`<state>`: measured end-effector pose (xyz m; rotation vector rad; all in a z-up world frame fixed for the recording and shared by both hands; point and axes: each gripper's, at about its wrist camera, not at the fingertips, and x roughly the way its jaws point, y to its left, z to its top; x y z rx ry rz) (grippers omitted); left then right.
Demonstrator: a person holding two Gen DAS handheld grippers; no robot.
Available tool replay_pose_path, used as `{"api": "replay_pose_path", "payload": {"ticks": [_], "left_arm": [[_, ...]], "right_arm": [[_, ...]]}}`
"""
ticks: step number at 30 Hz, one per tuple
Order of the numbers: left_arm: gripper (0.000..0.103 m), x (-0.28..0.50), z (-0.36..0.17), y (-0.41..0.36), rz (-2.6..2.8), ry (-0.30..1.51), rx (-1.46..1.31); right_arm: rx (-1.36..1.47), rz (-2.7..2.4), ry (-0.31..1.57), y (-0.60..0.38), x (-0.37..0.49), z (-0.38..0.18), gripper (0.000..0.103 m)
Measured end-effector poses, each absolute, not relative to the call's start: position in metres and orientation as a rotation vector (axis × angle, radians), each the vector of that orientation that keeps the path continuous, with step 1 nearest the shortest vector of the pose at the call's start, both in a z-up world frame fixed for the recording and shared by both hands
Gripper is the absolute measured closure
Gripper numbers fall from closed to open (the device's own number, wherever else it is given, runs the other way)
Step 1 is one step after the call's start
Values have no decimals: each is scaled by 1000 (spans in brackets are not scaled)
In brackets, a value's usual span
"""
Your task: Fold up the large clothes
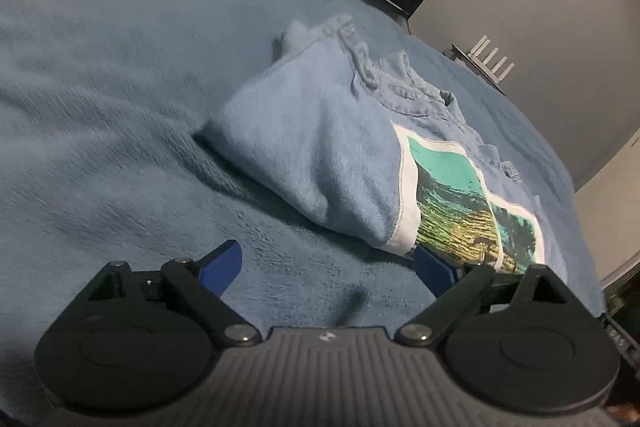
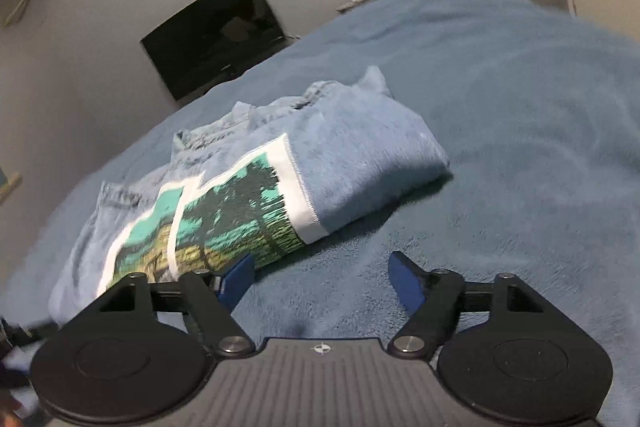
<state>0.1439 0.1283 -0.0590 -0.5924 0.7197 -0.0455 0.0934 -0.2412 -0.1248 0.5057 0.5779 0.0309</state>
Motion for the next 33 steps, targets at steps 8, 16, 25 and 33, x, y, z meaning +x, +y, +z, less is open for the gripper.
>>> {"api": "replay_pose_path", "payload": {"ticks": [8, 16, 25, 33], "left_arm": [[5, 162, -77, 144, -105, 663, -749], [5, 175, -86, 169, -127, 570, -934], [4, 184, -83, 173, -119, 554, -1001], [4, 183, -49, 151, -81, 516, -824]], "right_arm": [[685, 99, 568, -249, 122, -146, 15], [784, 125, 532, -255, 144, -158, 13], [819, 102, 491, -268, 160, -162, 13], [852, 90, 485, -275, 168, -159, 11]]}}
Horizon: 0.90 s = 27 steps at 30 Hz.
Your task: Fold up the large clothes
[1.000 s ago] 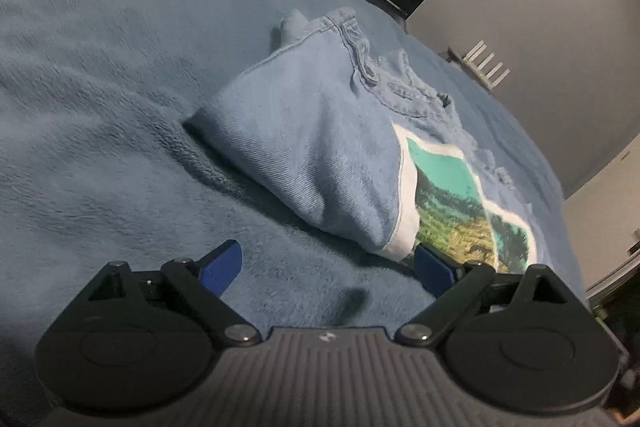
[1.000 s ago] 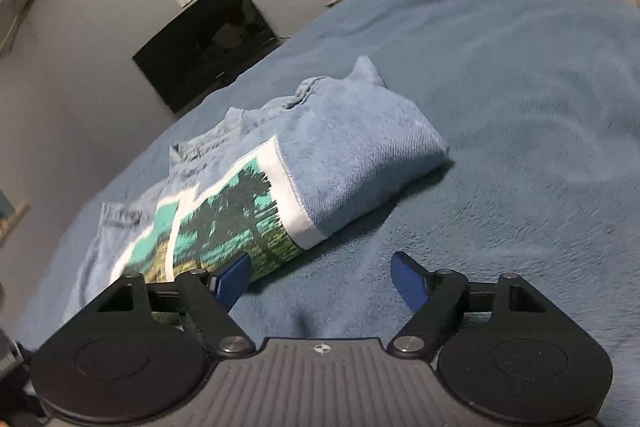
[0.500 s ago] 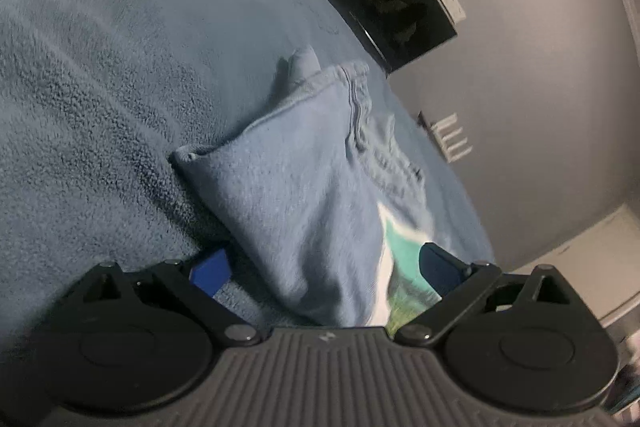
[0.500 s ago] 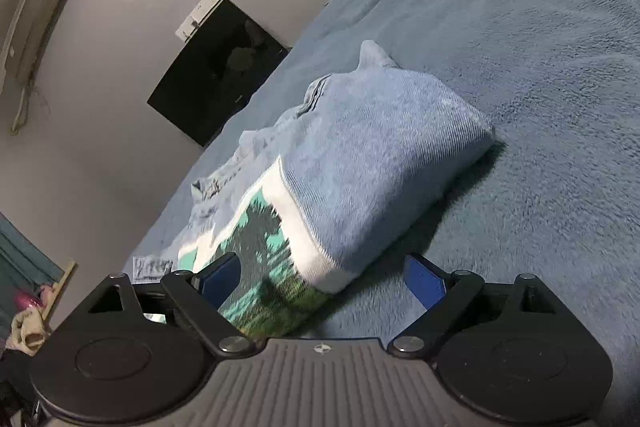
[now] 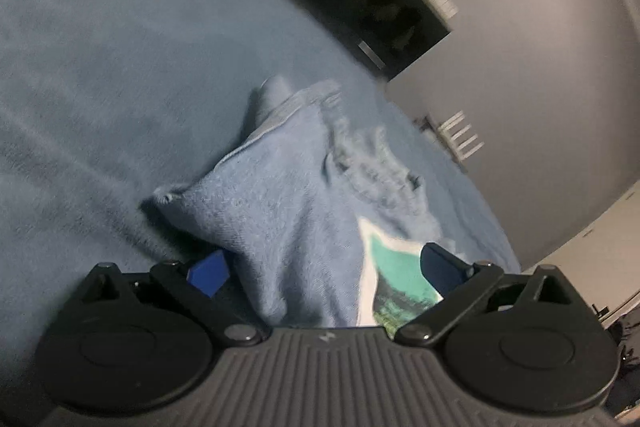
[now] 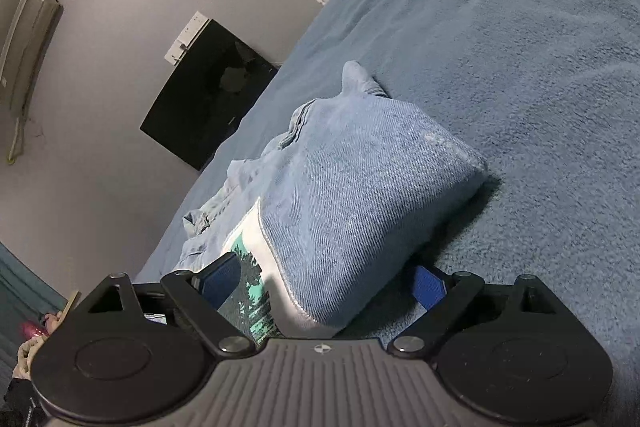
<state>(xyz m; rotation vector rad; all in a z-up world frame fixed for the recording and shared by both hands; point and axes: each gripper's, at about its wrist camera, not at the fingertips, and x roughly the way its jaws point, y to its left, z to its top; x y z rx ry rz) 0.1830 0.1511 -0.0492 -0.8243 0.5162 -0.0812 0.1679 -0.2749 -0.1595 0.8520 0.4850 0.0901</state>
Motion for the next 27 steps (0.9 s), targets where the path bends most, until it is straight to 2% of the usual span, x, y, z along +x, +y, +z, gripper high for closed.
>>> {"api": "replay_pose_path", "payload": {"ticks": [3, 7, 8, 9, 14, 16, 19, 21, 22, 23, 24, 25, 26, 27], "left_arm": [[4, 189, -58, 152, -96, 505, -825], [4, 211, -88, 157, -95, 623, -905], [4, 213, -94, 157, -91, 624, -909], [4, 212, -95, 157, -94, 604, -907], [4, 209, -89, 158, -156, 497, -931], [4, 213, -95, 160, -159, 506, -944], [18, 217, -106, 162, -131, 530, -938], [42, 217, -104, 162, -94, 534, -920], [57, 217, -103, 163, -77, 541, -906], [65, 217, -101, 163, -83, 538, -895], [68, 217, -97, 162, -88, 530, -880], [73, 217, -91, 159, -91, 521, -853], [77, 216, -85, 156, -92, 509, -829], [77, 213, -79, 155, -94, 494, -818]], "right_arm": [[850, 97, 457, -273, 172, -152, 12], [944, 113, 482, -282, 183, -166, 10], [962, 109, 500, -286, 186, -172, 14], [965, 100, 505, -287, 189, -175, 19], [870, 116, 467, -278, 198, -166, 17], [827, 124, 463, -273, 203, -169, 16], [849, 118, 473, -274, 211, -181, 16], [838, 106, 469, -272, 214, -176, 18], [811, 99, 461, -268, 213, -172, 21], [785, 95, 452, -264, 207, -168, 30], [761, 96, 444, -260, 206, -164, 39], [728, 88, 434, -256, 204, -157, 43], [710, 89, 424, -253, 199, -150, 51], [694, 89, 412, -250, 196, -142, 55]]}}
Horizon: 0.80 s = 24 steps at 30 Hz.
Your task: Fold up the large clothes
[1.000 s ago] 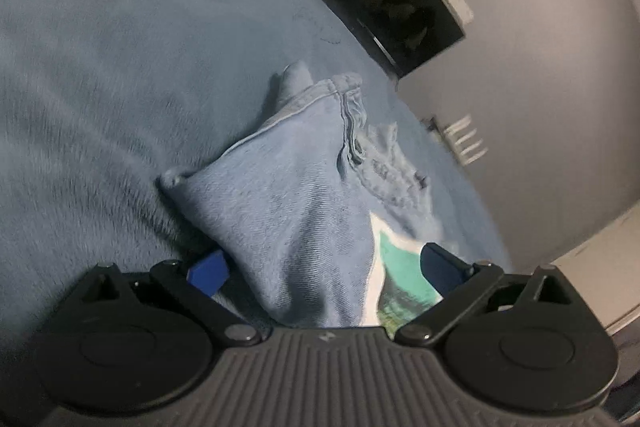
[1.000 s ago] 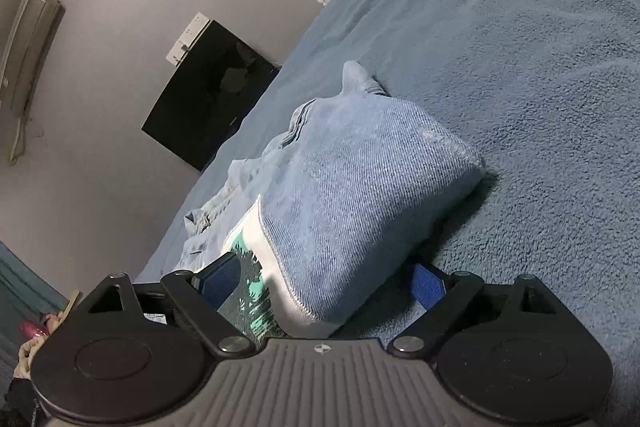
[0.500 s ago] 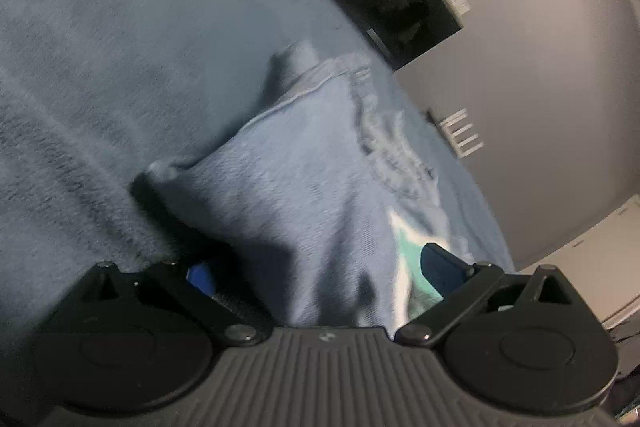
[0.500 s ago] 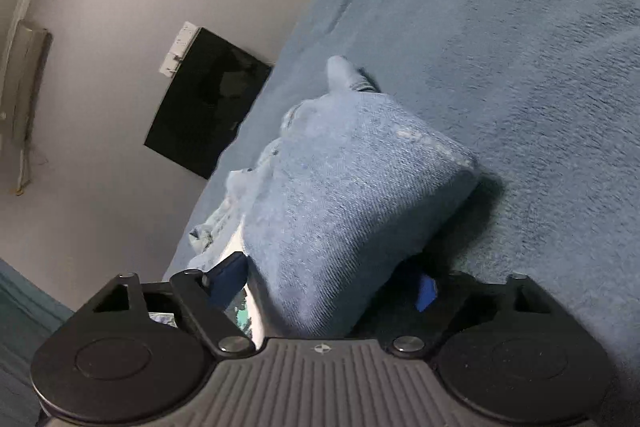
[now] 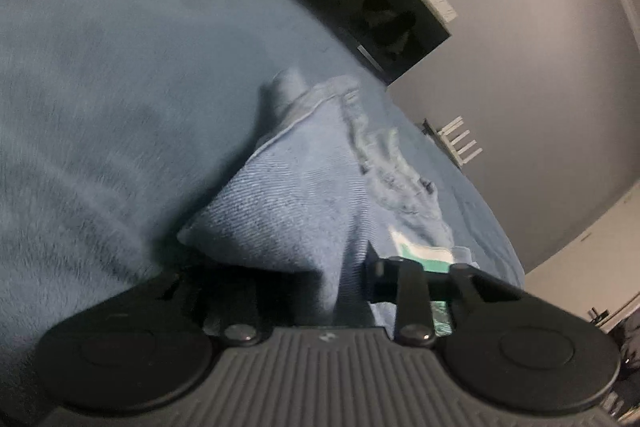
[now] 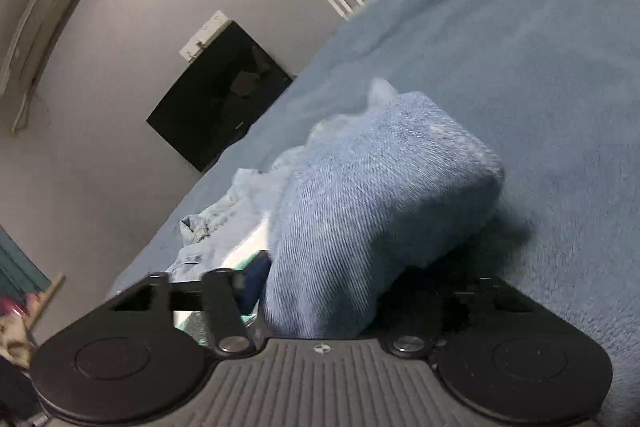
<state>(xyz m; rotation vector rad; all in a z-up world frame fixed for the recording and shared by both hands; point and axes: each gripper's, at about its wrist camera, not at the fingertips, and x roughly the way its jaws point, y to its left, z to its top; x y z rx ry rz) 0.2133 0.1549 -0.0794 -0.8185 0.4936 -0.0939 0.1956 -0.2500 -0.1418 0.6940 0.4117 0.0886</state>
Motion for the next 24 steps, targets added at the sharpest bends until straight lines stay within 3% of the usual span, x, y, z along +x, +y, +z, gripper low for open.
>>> {"api": "replay_pose_path", "payload": {"ticks": [3, 19, 21, 24], "left_arm": [[80, 202, -70, 161, -104, 460, -858], [81, 87, -21, 162, -104, 628, -815], [78, 82, -24, 163, -64, 743, -799], [54, 69, -24, 172, 52, 813, -781]], "right_arm": [[715, 109, 368, -249, 180, -122, 63], [796, 59, 520, -260, 62, -79, 65], [792, 16, 653, -265, 63, -86, 57], [910, -67, 758, -283, 55, -109, 49]]}}
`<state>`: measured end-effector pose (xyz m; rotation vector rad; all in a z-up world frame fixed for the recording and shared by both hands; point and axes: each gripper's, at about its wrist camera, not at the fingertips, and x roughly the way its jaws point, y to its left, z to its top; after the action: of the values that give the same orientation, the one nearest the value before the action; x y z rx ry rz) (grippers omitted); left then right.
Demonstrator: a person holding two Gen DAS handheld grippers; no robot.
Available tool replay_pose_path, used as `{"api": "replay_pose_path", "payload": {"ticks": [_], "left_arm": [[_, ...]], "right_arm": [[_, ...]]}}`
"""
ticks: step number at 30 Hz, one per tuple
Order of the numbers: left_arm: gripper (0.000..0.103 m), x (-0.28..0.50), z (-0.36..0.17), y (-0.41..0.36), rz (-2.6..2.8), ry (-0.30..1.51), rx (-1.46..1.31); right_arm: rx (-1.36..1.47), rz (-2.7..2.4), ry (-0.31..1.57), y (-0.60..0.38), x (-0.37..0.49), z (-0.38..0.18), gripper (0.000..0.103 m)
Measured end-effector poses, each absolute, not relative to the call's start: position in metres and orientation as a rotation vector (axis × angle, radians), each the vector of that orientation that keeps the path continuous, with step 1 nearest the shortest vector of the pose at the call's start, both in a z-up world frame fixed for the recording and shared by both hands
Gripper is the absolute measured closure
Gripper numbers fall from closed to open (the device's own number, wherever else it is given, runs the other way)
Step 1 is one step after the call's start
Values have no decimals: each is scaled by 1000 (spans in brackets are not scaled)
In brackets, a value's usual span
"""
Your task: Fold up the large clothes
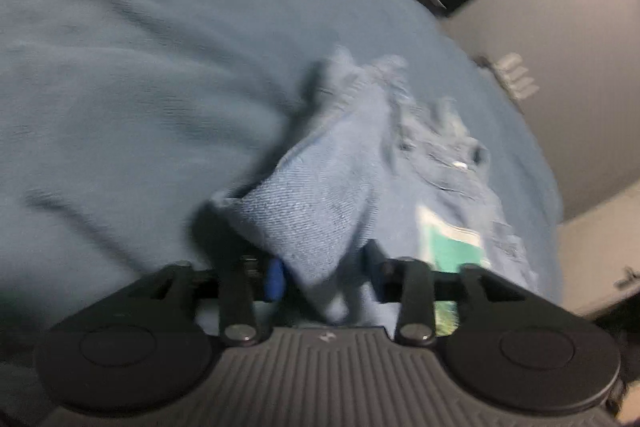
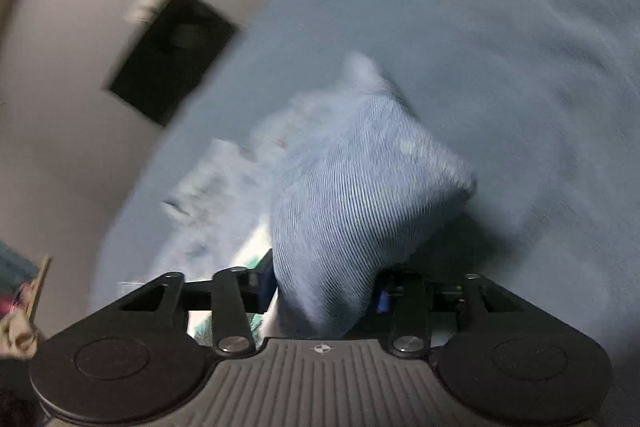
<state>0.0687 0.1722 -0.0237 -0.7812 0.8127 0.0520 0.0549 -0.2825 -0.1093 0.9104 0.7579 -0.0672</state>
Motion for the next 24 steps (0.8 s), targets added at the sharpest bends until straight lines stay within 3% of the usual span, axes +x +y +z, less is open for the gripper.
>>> {"api": "replay_pose_path", "payload": {"ticks": [1, 5, 8, 10, 17, 24], "left_arm": [[47, 64, -18, 175, 75, 789, -768], [40, 40, 1, 169, 76, 695, -664], [34, 40, 11, 156, 39, 645, -584], [31, 49, 17, 145, 9, 609, -525], [31, 42, 41, 122, -7, 364, -385], [31, 79, 18, 111, -102, 582, -398]], "right_arm": [[968, -77, 758, -289, 49, -114, 48], [934, -55, 724, -289, 27, -100, 45], [930, -17, 664, -285, 20, -91, 35], [967, -42, 639, -286, 22, -97, 34], [1110, -122, 668, -299, 24, -128, 34], [1071, -102, 649, -287, 48, -133, 35]]}}
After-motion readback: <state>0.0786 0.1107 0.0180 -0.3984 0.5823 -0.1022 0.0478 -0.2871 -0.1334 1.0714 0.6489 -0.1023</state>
